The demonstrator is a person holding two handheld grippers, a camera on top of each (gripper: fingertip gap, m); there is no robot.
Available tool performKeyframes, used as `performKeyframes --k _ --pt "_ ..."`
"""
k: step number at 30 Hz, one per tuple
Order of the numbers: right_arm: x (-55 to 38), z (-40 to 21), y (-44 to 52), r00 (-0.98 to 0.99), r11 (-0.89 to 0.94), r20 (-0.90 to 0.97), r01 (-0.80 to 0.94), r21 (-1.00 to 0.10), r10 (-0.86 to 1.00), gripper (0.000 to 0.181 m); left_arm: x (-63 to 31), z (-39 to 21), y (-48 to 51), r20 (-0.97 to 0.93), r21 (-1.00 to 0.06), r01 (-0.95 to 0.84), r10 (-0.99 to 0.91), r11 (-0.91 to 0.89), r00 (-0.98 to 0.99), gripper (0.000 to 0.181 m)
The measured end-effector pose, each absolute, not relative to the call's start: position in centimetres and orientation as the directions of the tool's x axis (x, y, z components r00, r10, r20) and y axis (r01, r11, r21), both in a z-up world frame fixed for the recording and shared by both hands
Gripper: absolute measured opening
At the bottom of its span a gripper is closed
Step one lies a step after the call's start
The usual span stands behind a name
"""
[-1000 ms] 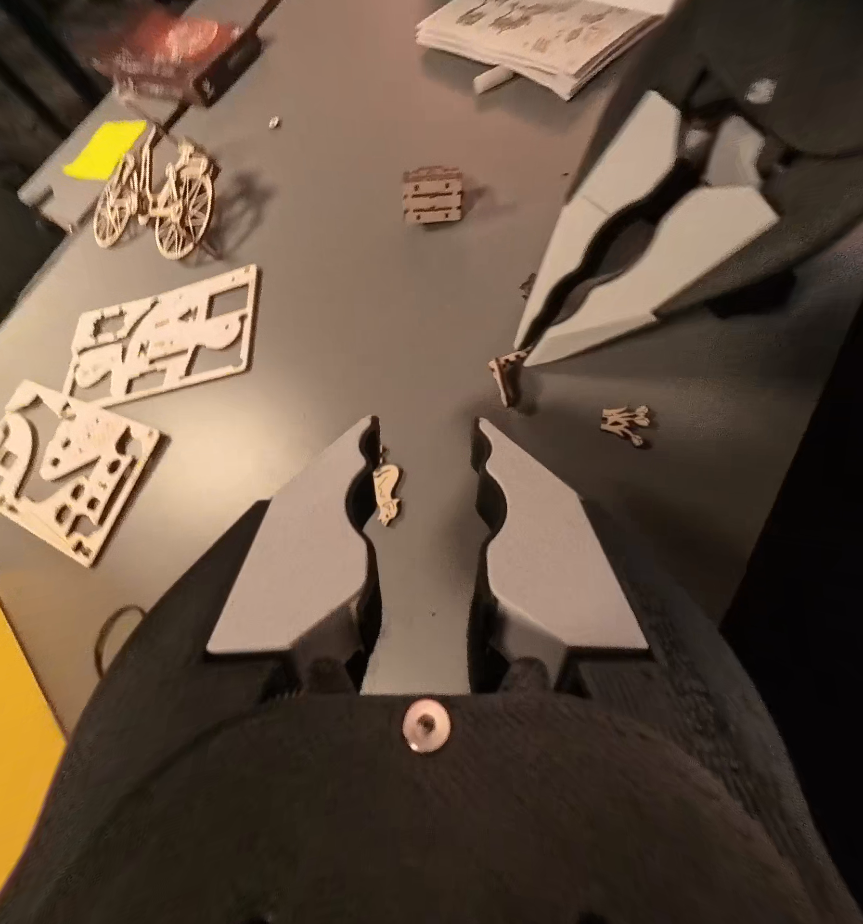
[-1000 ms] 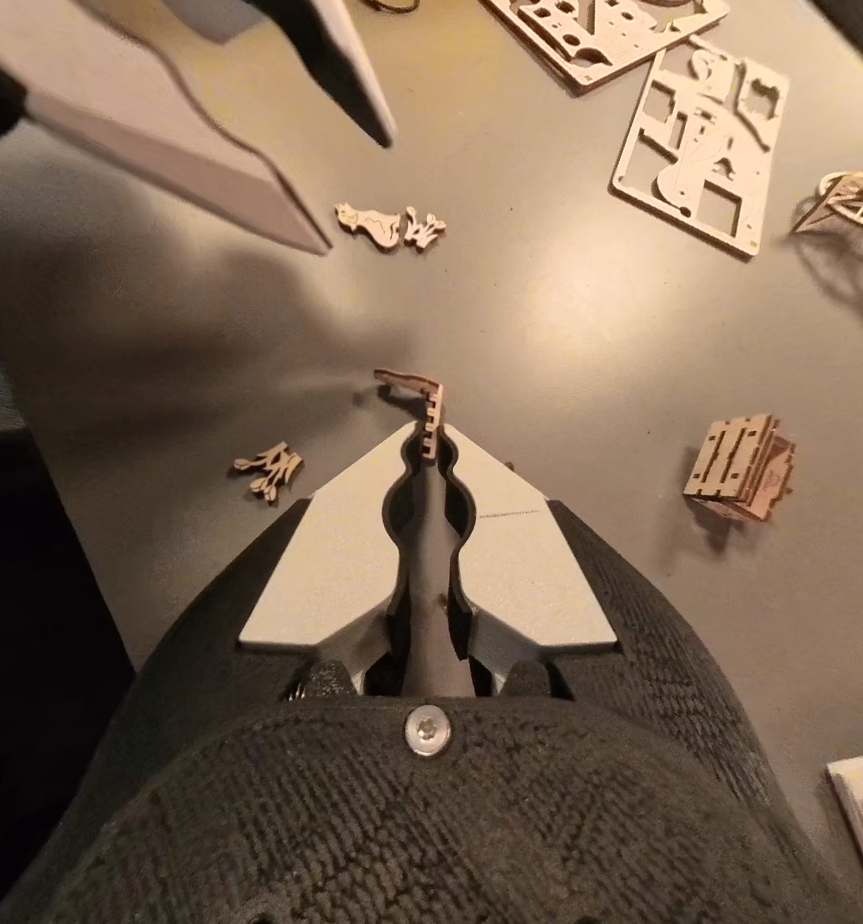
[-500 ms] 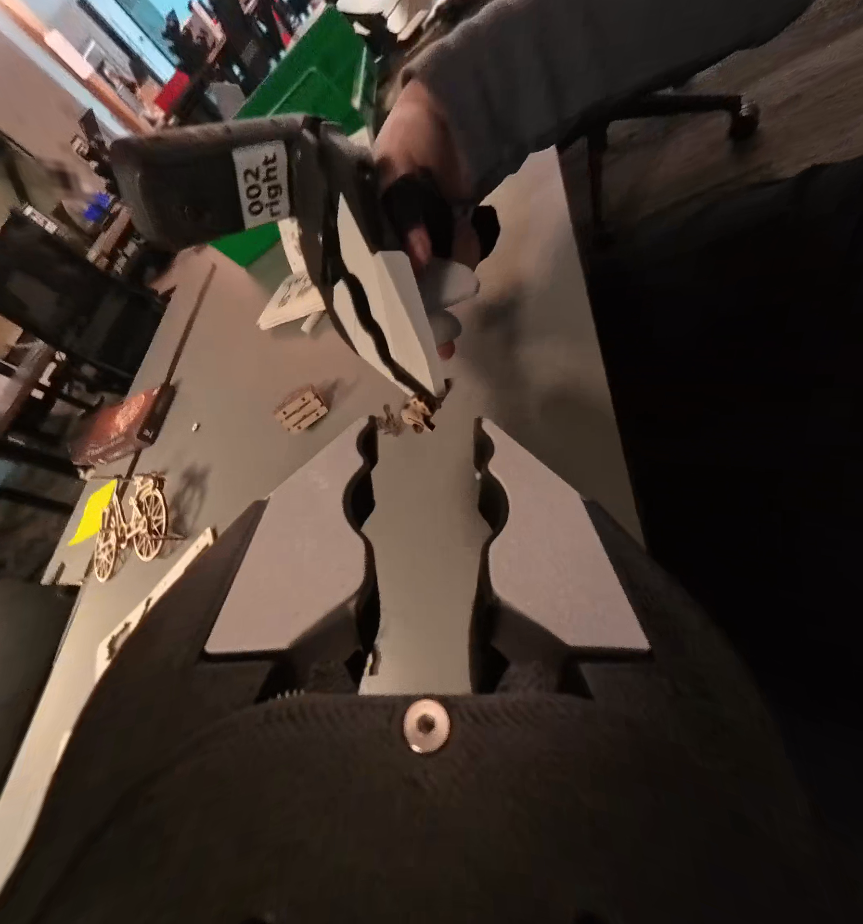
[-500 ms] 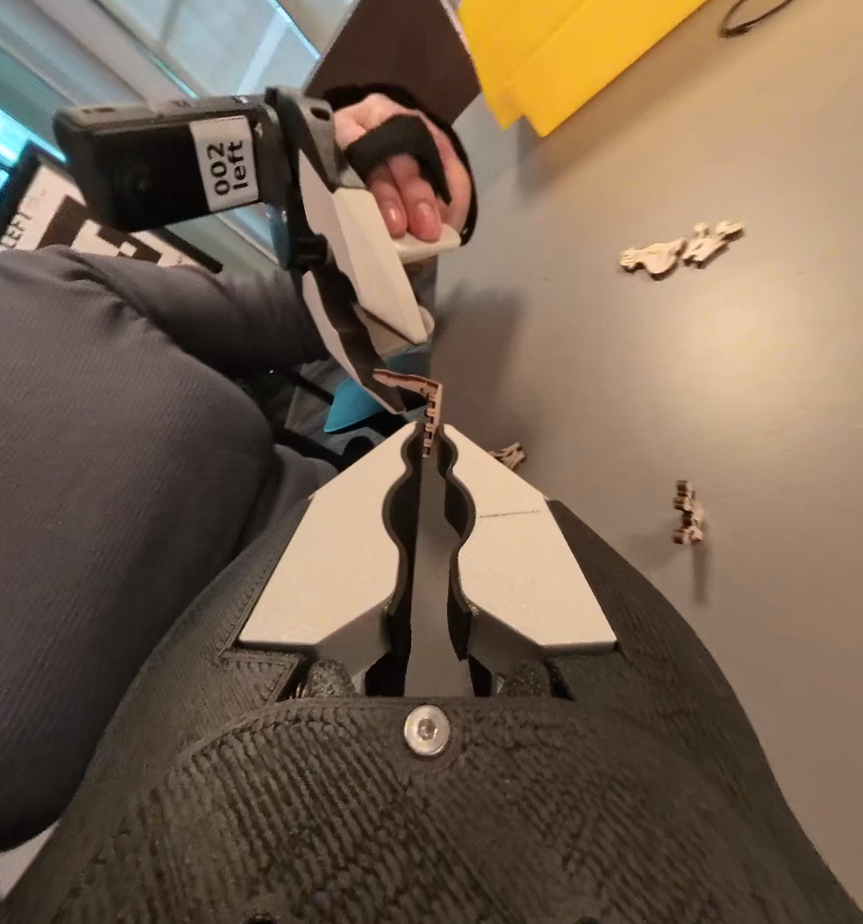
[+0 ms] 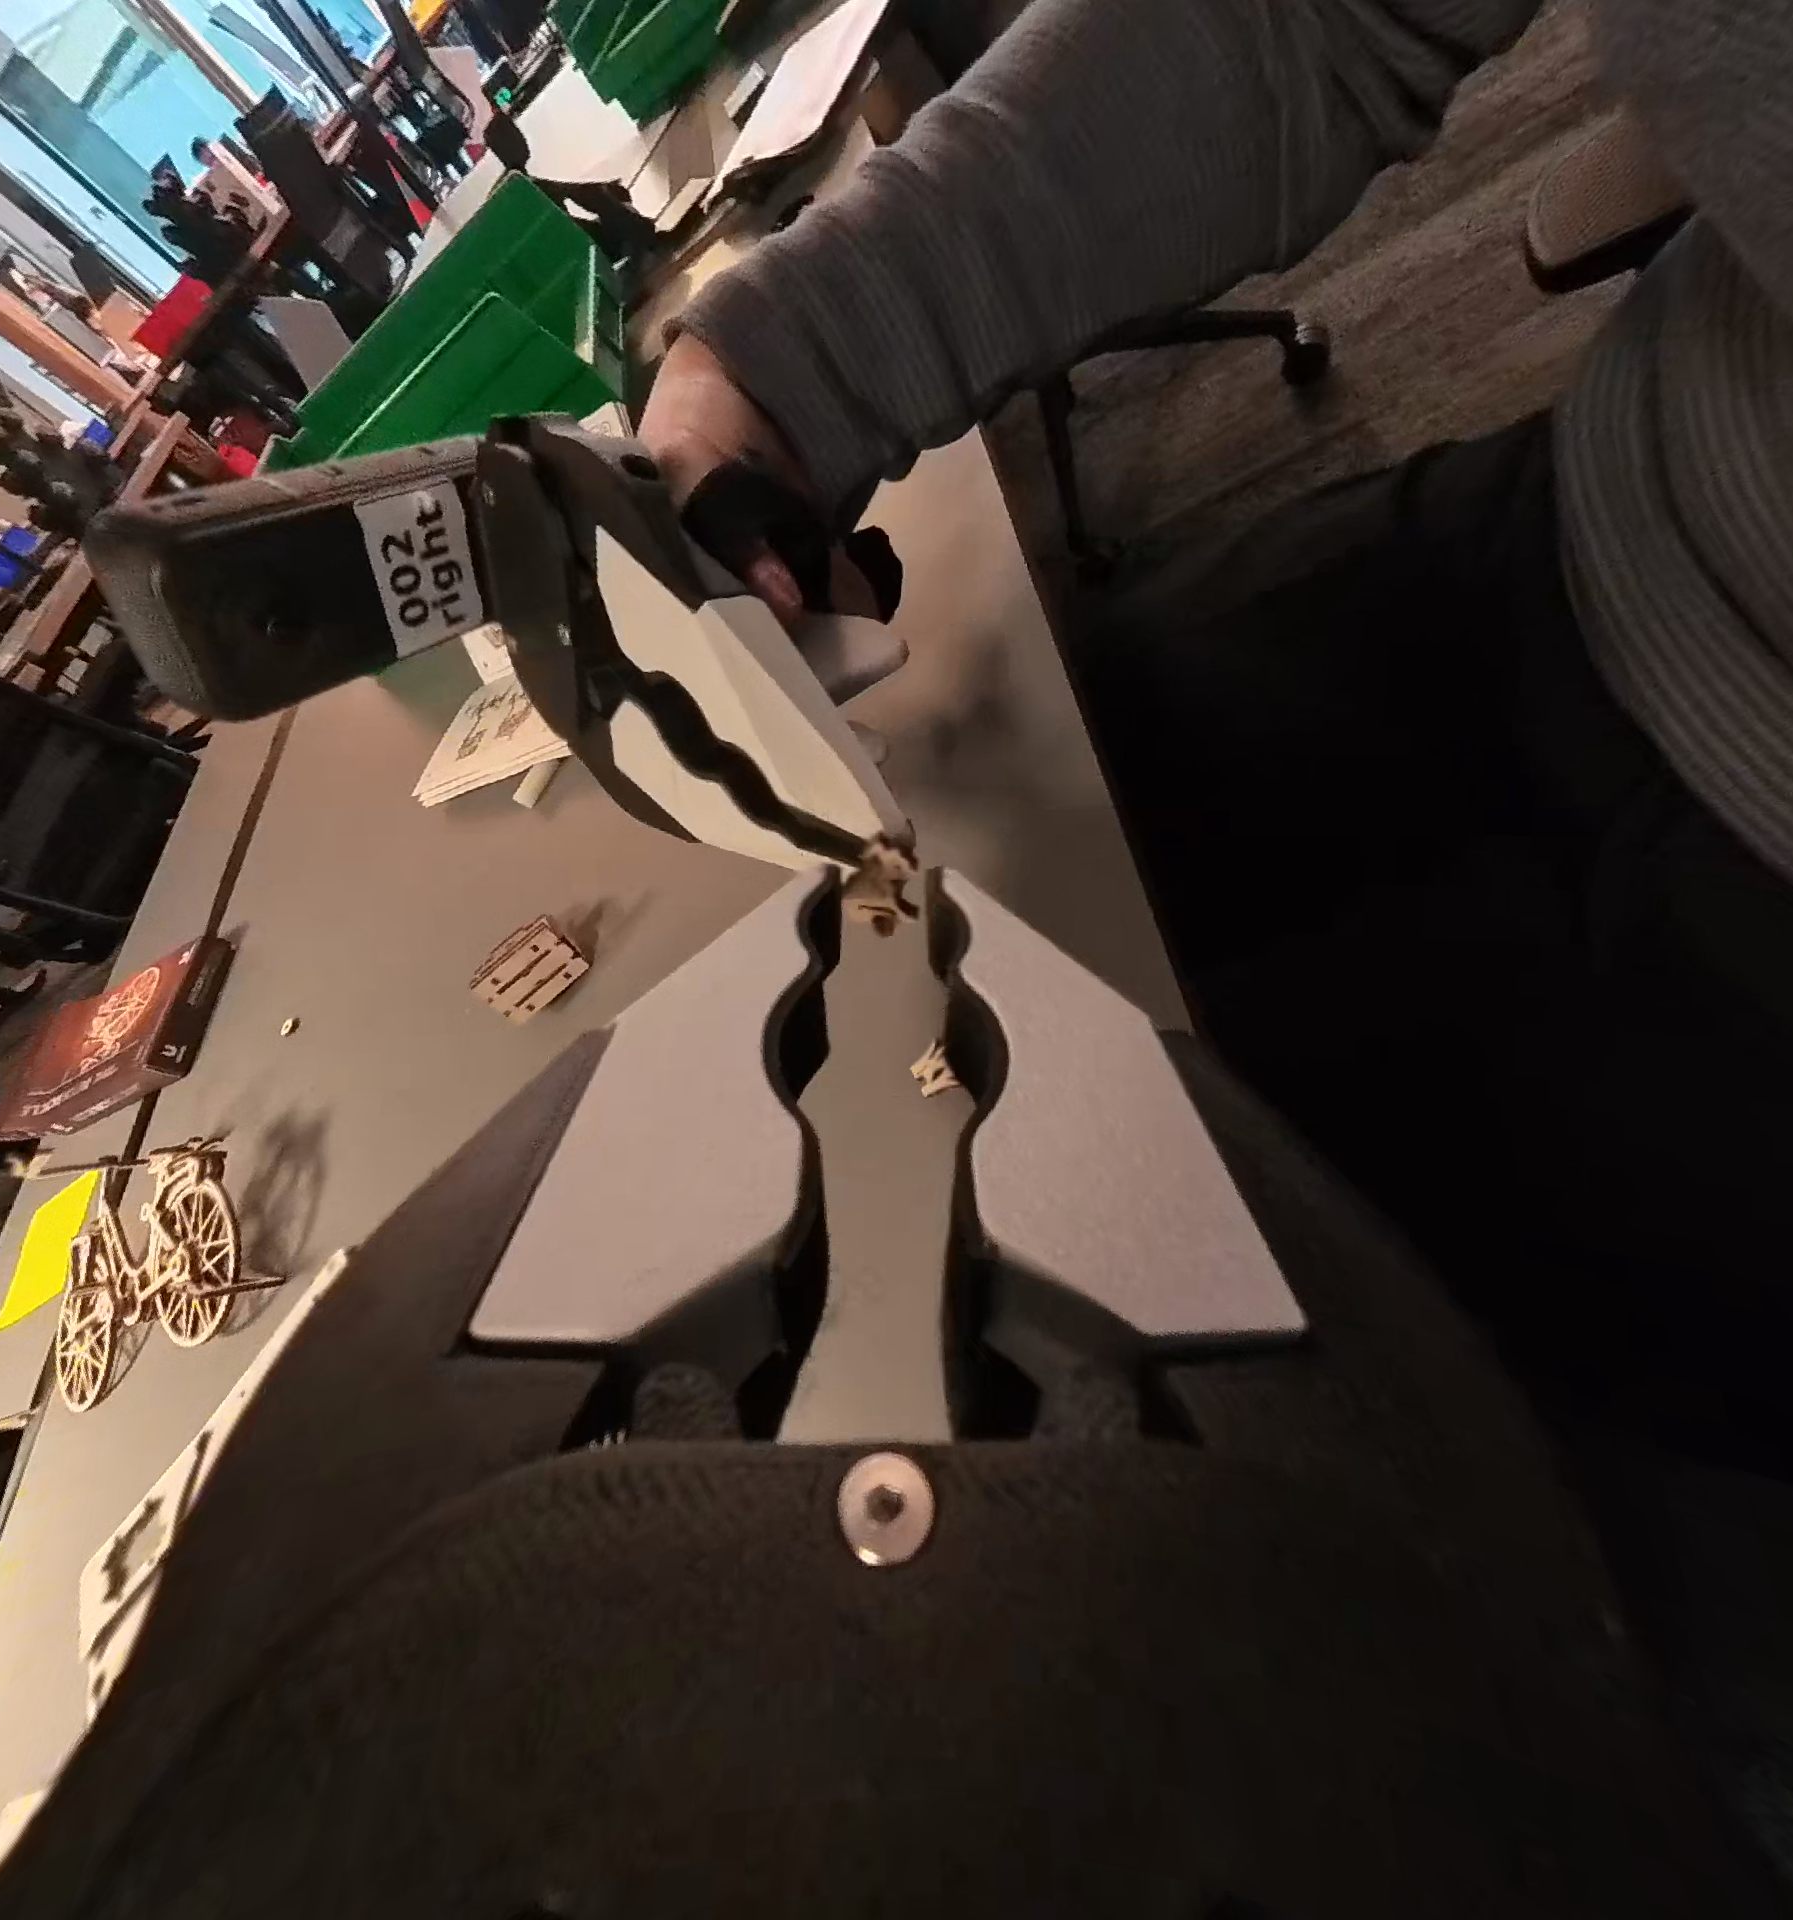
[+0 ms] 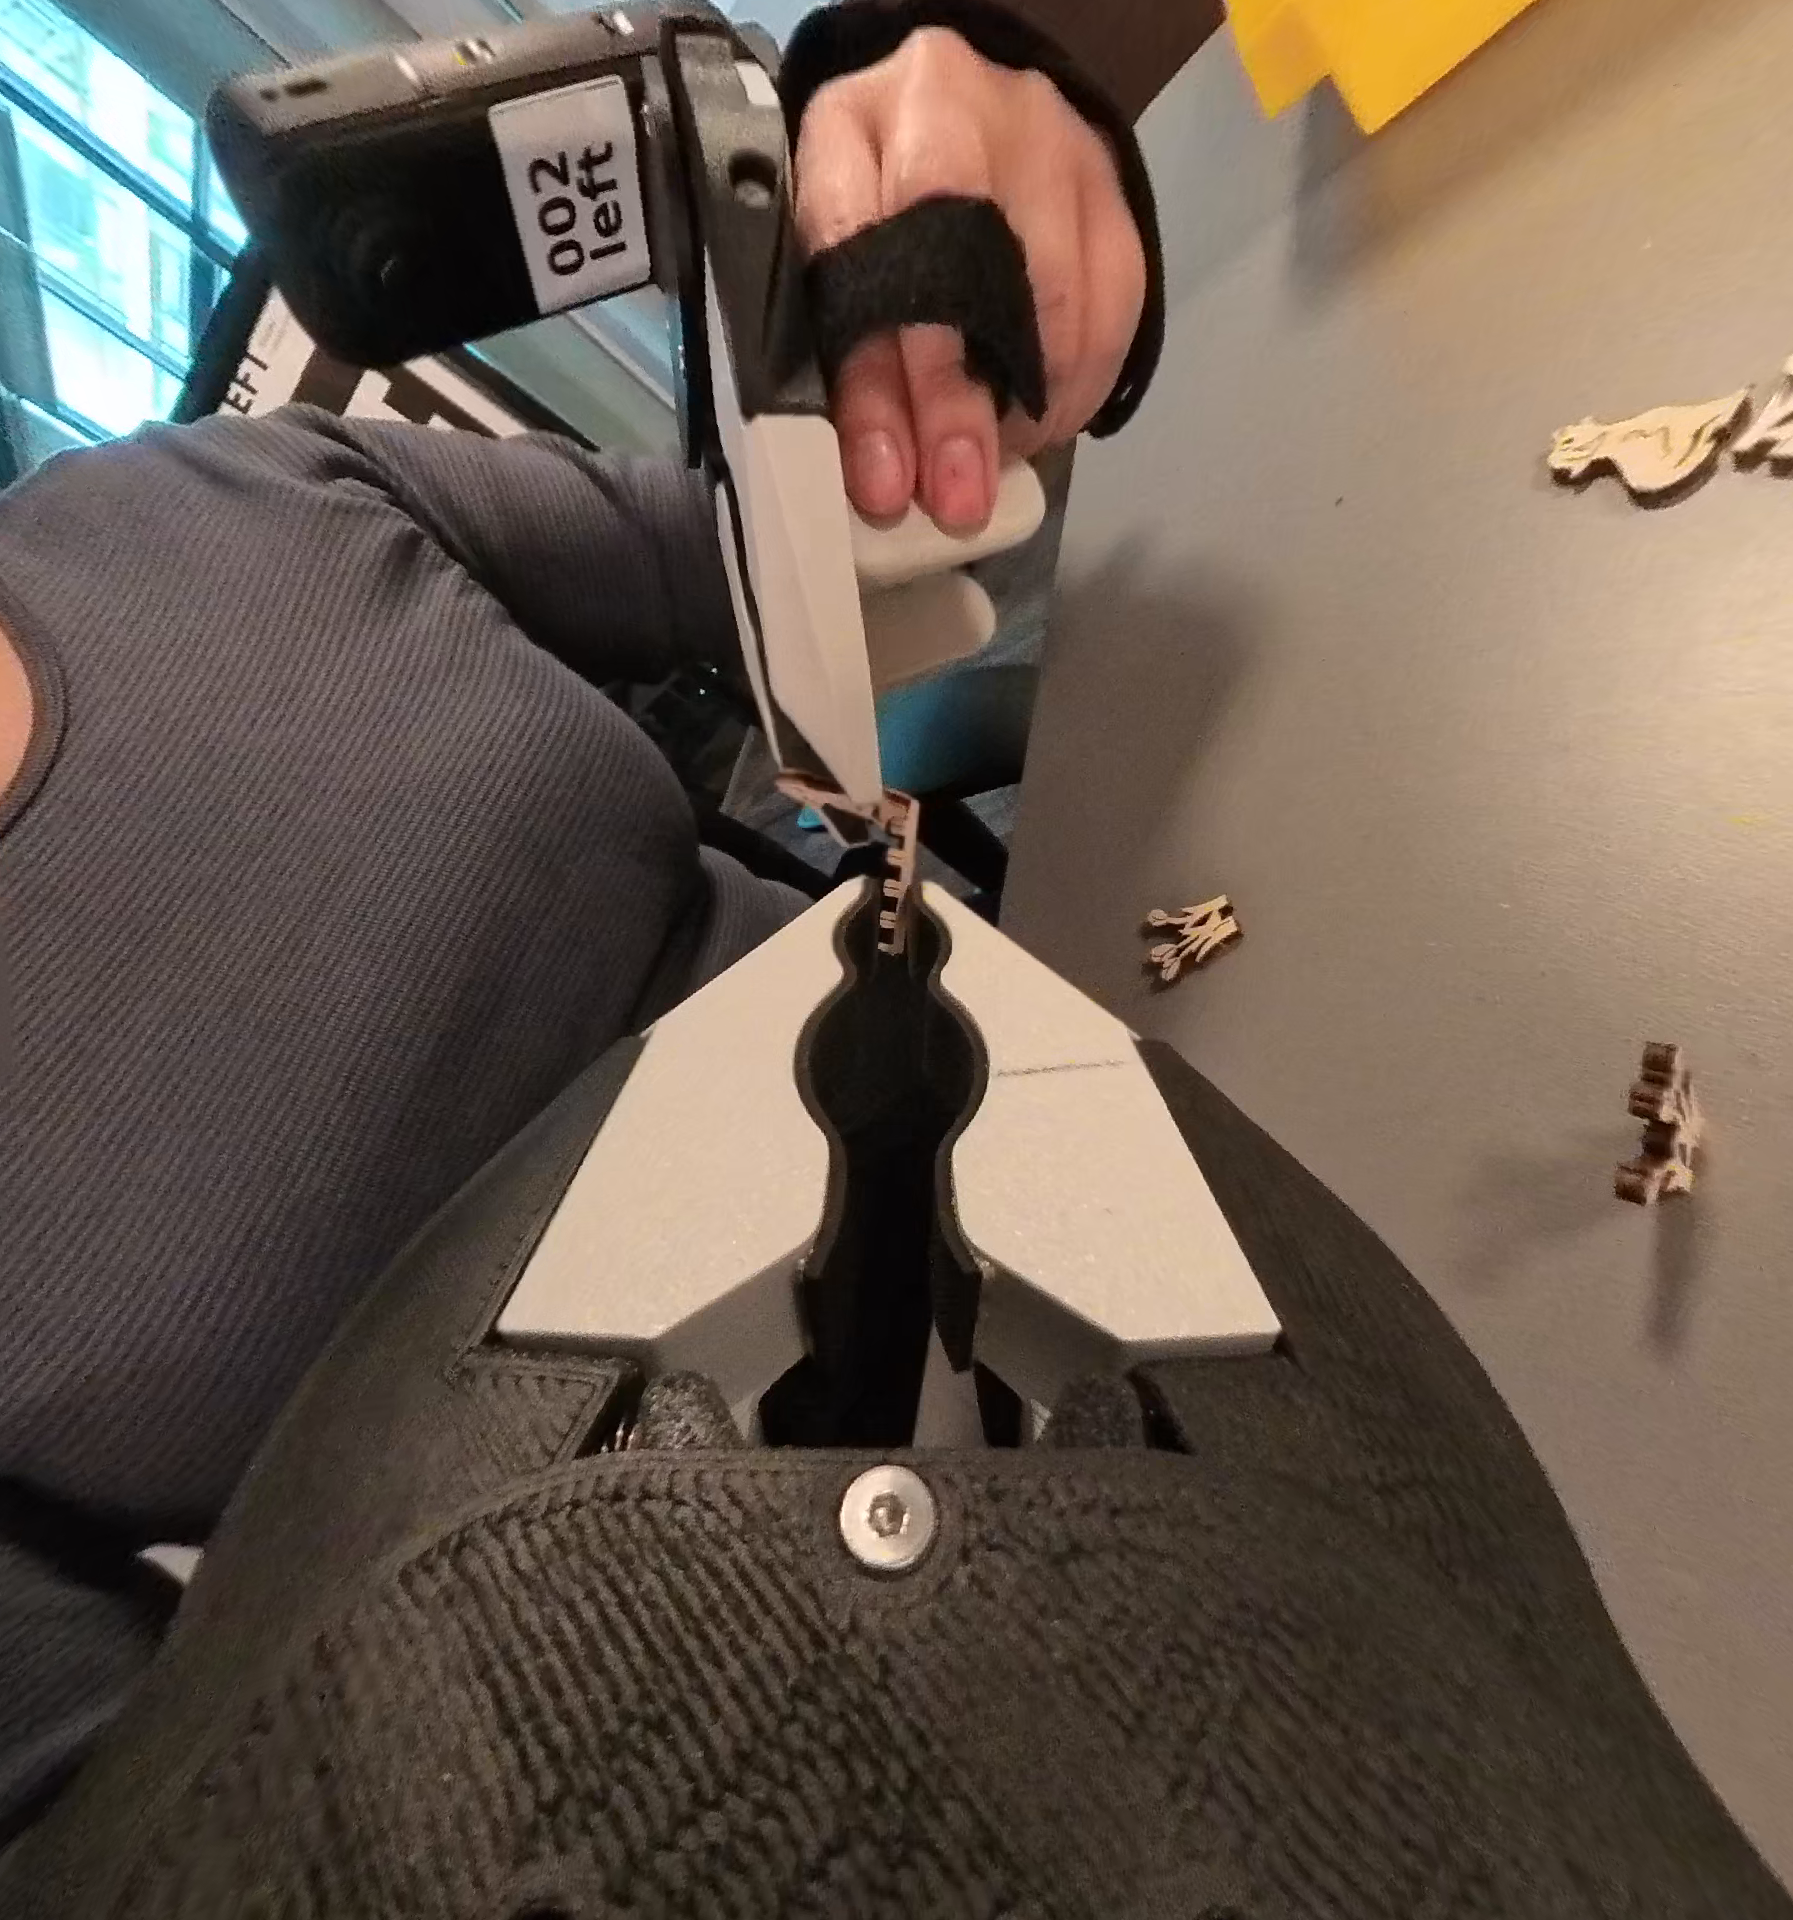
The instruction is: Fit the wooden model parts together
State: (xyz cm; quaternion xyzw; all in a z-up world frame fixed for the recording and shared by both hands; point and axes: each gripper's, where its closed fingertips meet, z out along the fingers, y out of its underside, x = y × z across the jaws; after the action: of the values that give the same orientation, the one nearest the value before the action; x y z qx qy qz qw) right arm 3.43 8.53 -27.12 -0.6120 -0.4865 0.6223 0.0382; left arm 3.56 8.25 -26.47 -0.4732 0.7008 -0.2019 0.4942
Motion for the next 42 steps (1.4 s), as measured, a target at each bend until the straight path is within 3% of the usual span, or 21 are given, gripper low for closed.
performKeyframes --k 3,5,8,10,12,16,21,35,42 --pt "3.2 -27.7 8.6 -0.232 -0.5 -0.7 0.553 -0.666 0.676 0.006 3.5 -26.9 8.6 -0.445 -0.766 -0.49 -0.893 0.416 -0.062 0.009" --pt "3.2 -27.7 9.7 -0.209 -0.455 -0.621 0.515 -0.726 0.755 0.024 3.2 -26.8 9.6 -0.416 -0.792 -0.49 -0.909 0.363 0.0 0.009" --pt "4.5 -29.0 14.3 -0.016 -0.272 -0.327 0.516 -0.812 0.945 0.025 1.7 -28.0 12.8 -0.331 -0.81 -0.555 -0.93 0.192 0.161 0.009" --pt "6.0 -30.3 17.0 0.097 -0.165 -0.134 0.605 -0.779 0.986 0.021 1.0 -29.1 14.4 -0.227 -0.83 -0.556 -0.941 0.052 0.251 0.009" --pt "6.7 -31.5 17.7 0.127 -0.135 -0.067 0.667 -0.732 0.99 0.021 0.7 -29.9 15.4 -0.158 -0.839 -0.542 -0.94 -0.033 0.301 0.009" --pt "6.5 -32.4 18.5 0.193 -0.171 -0.055 0.653 -0.738 0.98 0.019 0.2 -31.0 16.8 -0.141 -0.824 -0.553 -0.902 -0.121 0.408 0.009" --pt "6.4 -32.7 19.2 0.249 -0.218 -0.077 0.609 -0.763 0.965 0.003 0.2 -32.2 16.8 -0.142 -0.804 -0.563 -0.858 -0.191 0.493 0.009" --pt "1.0 -30.9 18.2 0.425 -0.563 -0.416 0.316 -0.764 0.804 0.001 -0.8 -32.2 17.3 -0.219 -0.8 -0.5 -0.615 -0.331 0.758 0.009" --pt "0.3 -32.2 17.9 0.485 -0.59 -0.416 0.29 -0.753 0.769 0.0 -0.8 -32.5 17.2 -0.297 -0.771 -0.544 -0.57 -0.33 0.766 0.009"
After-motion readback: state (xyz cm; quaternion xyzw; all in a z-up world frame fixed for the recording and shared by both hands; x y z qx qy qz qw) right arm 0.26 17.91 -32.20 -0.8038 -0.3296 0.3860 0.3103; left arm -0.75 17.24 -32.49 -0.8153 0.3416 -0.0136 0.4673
